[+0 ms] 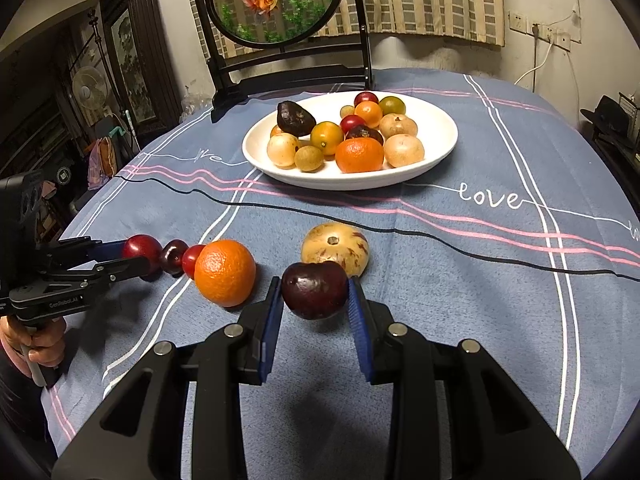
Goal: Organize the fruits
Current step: 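Carry both fruits onto the white plate and open both tools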
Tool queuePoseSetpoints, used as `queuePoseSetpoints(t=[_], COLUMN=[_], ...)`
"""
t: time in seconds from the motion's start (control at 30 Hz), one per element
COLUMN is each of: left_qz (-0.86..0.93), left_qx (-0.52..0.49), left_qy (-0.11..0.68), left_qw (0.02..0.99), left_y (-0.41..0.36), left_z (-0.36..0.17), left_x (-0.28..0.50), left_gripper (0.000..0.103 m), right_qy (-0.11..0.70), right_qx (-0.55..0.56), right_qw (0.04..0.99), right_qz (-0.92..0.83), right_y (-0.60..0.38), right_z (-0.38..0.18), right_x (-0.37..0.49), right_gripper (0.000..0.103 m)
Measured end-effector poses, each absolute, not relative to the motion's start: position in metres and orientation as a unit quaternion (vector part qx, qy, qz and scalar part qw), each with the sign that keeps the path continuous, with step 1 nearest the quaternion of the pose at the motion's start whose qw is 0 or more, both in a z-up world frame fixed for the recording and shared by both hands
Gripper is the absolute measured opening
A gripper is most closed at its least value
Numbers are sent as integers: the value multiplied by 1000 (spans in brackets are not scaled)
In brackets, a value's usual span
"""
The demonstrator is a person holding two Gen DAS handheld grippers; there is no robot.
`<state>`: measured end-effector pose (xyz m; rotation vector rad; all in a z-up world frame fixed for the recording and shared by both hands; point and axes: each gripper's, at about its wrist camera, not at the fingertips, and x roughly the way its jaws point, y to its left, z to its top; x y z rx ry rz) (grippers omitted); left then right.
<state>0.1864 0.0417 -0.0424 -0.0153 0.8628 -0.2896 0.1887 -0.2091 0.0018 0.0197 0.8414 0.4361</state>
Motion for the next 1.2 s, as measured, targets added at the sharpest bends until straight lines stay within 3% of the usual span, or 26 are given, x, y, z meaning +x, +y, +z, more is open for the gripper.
queuePoseSetpoints(t=[0.4,0.7,1.0,1.2], left_qz=[-136,-186,-219,-209], left_qx=[-16,-79,-62,-18], left_qy=[396,364,354,369], left_qw=[908,909,907,906], left_y=[45,53,13,-38], left_z=[-35,-12,26,22], left_x=[180,181,258,326], left_gripper=[42,42,42,42], right_qy=[389,369,316,320], right_qx=[21,63,116,118], right_qw=[896,899,926,929], right_qz=[212,228,169,147], right_y=[-215,-222,-232,-236], right_z=[9,16,32,17], right_x=[187,194,255,302], right_gripper=[33,33,33,33])
